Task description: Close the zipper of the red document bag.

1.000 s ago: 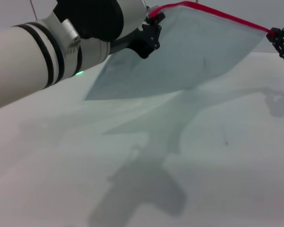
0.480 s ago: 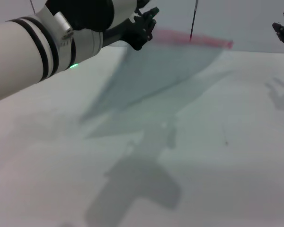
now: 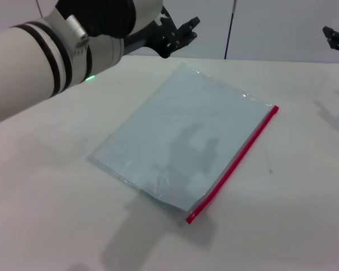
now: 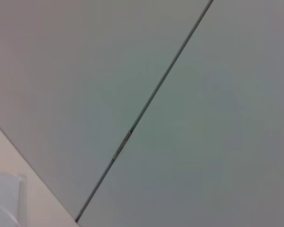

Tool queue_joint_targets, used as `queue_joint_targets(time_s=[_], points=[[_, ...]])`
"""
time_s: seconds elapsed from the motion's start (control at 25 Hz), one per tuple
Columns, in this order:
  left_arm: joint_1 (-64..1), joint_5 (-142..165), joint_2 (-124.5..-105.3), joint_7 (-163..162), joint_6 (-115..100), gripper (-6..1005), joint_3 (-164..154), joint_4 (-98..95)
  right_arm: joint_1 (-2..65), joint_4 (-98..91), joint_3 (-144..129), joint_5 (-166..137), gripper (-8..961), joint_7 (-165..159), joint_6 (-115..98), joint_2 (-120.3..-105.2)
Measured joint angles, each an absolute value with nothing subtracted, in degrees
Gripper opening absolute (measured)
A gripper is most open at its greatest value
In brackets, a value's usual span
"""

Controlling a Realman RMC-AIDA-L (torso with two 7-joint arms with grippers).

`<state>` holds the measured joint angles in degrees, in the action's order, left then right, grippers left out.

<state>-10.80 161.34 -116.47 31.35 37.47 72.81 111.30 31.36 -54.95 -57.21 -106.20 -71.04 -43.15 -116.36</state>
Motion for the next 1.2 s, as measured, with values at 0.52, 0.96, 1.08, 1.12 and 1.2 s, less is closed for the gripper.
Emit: queue_joint_targets(time_s=[0.52,0.96,1.08,1.12,1.2], points=[[-9.05,150.68,-116.3,27.71,2.93,847,74.4,89.53,21.72,-49.8,-66.56,-59.35,703,-49.55,-49.88,-117.1],[-16.55,146.68,-116.42,13.24,-46.14,848,65.71,47.61,27.17,-13.52,-85.05,-6.64,701,-9.11,-69.75,-117.16],[-18.35,146.94,-116.42,6.74,-56.71,848,63.29,39.28,29.08,-7.34,-84.79,-4.79,701,-8.89,-73.33,-117.18],[-19.23,146.94,-116.44,5.48,-60.66,848,62.02,36.0,29.21,-6.58,-84.54,-4.76,701,-9.08,-73.35,-117.23],[-19.92,146.88,-116.5,5.29,-63.27,848,60.73,33.32,29.12,-6.05,-84.42,-4.68,701,-9.34,-73.37,-117.34]])
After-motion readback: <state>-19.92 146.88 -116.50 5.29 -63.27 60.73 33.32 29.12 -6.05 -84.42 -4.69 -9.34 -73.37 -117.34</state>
